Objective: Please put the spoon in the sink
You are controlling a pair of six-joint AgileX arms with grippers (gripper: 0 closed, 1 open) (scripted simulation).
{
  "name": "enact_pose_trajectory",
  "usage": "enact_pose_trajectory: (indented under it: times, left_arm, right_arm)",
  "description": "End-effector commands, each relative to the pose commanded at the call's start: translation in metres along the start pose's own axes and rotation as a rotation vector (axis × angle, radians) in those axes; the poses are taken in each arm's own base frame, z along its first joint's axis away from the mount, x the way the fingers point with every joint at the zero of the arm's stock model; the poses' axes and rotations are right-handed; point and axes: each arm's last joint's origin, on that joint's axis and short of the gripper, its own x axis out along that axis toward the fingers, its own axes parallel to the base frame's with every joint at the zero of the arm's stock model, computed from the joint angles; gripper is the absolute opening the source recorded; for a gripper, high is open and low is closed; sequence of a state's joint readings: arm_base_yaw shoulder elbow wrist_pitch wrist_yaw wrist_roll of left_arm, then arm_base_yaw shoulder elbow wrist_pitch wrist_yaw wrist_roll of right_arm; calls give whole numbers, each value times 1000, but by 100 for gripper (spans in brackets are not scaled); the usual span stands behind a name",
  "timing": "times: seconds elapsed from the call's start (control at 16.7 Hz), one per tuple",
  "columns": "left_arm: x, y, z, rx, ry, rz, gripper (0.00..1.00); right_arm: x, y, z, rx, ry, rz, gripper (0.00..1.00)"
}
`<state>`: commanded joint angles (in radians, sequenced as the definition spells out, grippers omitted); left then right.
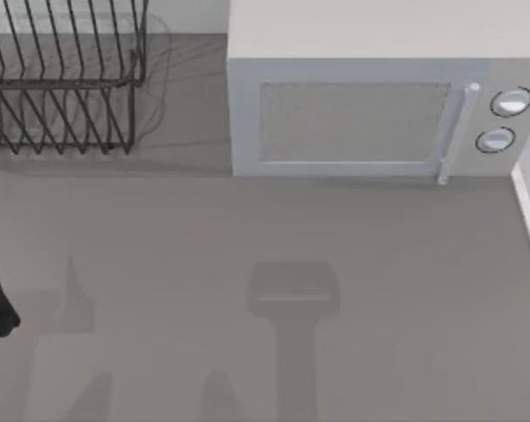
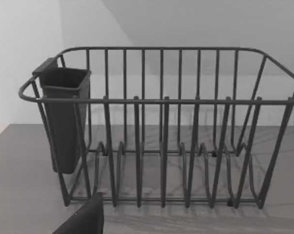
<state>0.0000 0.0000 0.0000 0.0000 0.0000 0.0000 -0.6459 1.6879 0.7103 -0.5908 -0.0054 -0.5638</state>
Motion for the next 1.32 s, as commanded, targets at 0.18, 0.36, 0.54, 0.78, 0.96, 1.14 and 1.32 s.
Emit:
enact_pose_trajectory:
  times: [0.18, 0.36, 0.54, 0.78, 0.96, 1.14, 1.32]
  left_arm:
    - [0, 0, 0, 0, 0, 0, 100]
    - [0, 0, 0, 0, 0, 0, 100]
    - [0, 0, 0, 0, 0, 0, 100]
    - [0, 0, 0, 0, 0, 0, 100]
    - [0, 0, 0, 0, 0, 0, 100]
    - [0, 0, 0, 0, 0, 0, 100]
    - [0, 0, 0, 0, 0, 0, 100]
  right_arm:
    - [0, 0, 0, 0, 0, 0, 0]
    - [0, 0, 0, 0, 0, 0, 0]
    - [-22, -1, 1, 4, -31, -4, 0]
    - [-39, -4, 6, 4, -39, -6, 0]
    - [-71, -4, 6, 3, -21, 6, 0]
    - [-104, -2, 4, 4, -15, 8, 0]
    - [-122, 0, 2, 4, -31, -4, 0]
